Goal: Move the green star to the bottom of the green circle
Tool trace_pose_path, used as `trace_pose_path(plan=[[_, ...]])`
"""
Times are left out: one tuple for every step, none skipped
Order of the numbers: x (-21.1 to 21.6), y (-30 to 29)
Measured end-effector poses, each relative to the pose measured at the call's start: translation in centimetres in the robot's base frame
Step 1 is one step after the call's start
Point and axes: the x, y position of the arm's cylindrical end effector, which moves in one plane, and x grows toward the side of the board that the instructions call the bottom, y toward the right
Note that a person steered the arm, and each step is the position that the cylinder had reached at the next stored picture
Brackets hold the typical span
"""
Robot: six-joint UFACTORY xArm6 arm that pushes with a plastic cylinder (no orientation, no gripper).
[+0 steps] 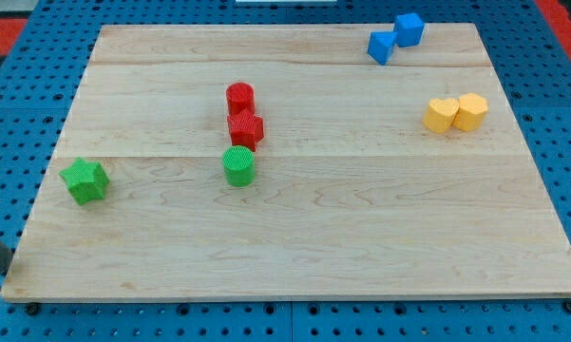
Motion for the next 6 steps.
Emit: trace_pose_path(plan=[[-2.1,-0.1],[-5.1,0.6],[-9.7,0.0],[-9.2,5.4],[-9.1,15.3],[-7.8,16.9]])
